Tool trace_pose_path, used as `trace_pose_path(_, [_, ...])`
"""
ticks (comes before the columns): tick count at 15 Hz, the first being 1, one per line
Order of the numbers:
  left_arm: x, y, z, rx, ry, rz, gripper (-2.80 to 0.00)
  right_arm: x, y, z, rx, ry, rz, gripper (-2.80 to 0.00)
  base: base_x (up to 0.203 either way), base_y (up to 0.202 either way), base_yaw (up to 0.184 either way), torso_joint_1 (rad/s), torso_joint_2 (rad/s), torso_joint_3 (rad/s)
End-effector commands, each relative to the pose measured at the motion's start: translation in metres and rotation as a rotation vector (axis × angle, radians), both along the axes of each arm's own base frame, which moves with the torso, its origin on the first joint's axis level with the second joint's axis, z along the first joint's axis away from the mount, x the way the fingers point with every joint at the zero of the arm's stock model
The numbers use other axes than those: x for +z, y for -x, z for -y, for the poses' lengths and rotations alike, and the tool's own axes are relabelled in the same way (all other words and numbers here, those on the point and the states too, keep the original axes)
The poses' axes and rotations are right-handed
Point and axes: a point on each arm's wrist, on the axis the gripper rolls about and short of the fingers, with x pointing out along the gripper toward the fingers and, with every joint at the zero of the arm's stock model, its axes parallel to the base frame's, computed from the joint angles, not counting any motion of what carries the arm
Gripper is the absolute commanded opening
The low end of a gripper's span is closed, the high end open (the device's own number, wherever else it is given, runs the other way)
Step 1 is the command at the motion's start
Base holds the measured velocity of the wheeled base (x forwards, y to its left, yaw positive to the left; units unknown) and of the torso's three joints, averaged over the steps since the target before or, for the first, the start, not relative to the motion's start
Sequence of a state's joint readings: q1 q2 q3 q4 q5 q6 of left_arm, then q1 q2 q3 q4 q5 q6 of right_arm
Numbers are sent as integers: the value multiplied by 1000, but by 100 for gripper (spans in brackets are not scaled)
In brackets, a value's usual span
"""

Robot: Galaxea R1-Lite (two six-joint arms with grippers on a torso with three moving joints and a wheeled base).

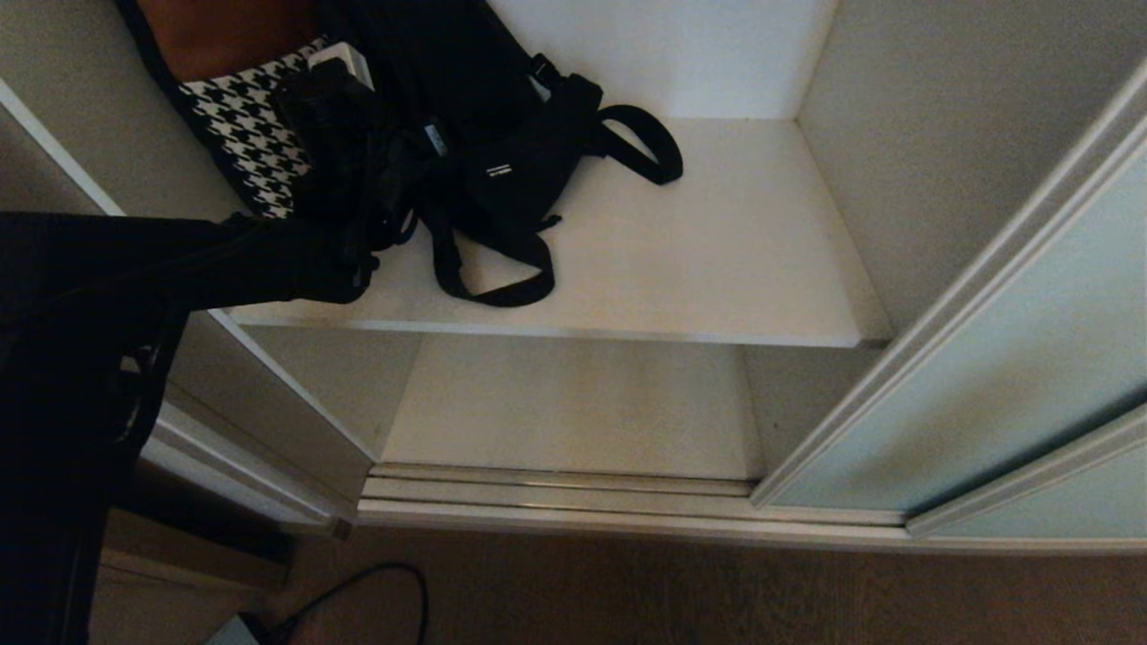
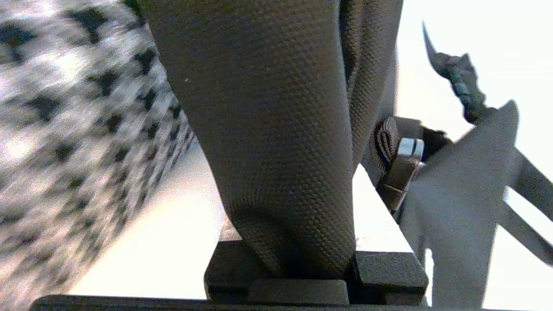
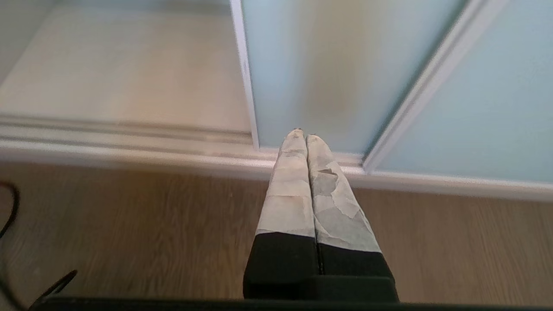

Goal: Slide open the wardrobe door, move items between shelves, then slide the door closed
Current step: Place the bag on the lower shelf

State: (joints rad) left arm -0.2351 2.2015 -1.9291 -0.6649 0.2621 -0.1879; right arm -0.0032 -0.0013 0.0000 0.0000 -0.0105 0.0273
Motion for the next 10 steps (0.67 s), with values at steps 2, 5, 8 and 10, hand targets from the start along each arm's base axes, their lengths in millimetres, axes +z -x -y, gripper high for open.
trace_pose_path(2, [5,3,0,0,5,15,-280,0,0,0,0,0,2,-280,-196,0,1,-2,2,0])
trace_pose_path(5, [4,3,0,2,5,12,-280,0,0,0,0,0,2,-280,-191,0,0,0,1,1])
trace_pose_path(8, [3,2,0,4,6,7,-280,0,0,0,0,0,-1,-280,-74,0,0,1,3,1])
trace_pose_path(10, [4,4,1,5,4,-11,-280,0,0,0,0,0,1,-280,0,0,0,0,0,0])
